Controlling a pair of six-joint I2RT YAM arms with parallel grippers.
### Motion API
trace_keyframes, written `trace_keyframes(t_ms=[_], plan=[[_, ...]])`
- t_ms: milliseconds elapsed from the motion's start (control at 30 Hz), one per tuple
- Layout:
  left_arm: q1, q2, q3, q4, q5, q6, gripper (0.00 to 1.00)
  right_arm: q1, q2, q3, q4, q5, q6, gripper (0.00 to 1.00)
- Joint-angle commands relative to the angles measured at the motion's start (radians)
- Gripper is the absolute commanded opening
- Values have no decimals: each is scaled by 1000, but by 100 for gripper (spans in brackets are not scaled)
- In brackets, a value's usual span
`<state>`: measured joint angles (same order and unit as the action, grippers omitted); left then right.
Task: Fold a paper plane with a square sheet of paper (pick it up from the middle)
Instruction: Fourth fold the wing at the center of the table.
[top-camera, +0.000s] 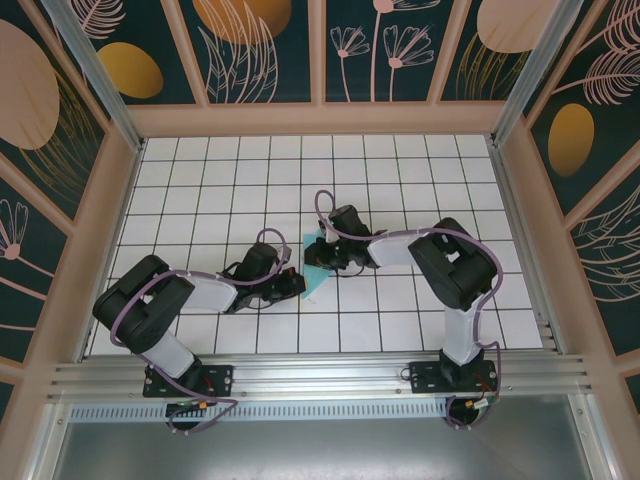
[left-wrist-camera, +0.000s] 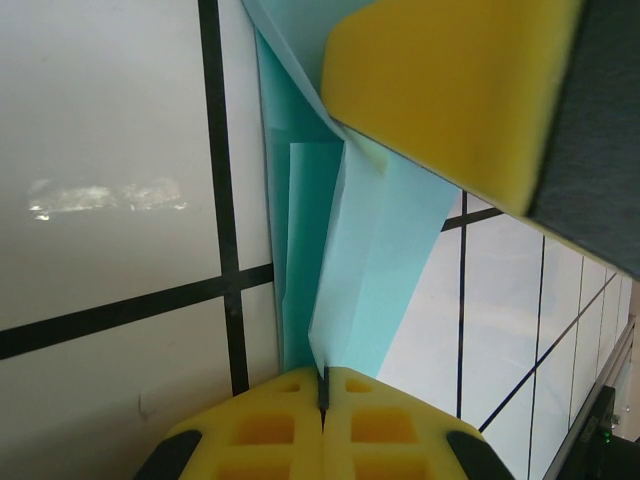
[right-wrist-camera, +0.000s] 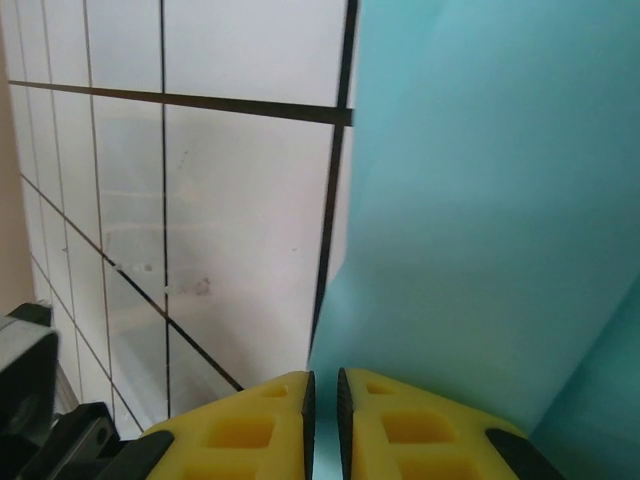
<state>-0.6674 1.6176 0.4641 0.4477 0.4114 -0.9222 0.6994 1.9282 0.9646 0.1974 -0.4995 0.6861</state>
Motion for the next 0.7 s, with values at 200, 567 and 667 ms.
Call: trace_keyframes(t_ms=[200, 567, 667], plan=[[-18, 78, 2, -78, -20, 5, 0, -3, -73, 15, -63, 70, -28, 20], [-18, 123, 25, -106, 23, -33, 0, -5, -155, -61, 18, -28, -6, 24], [-18, 116, 28, -128, 14, -45, 0, 8, -146, -78, 43, -53, 0, 20]])
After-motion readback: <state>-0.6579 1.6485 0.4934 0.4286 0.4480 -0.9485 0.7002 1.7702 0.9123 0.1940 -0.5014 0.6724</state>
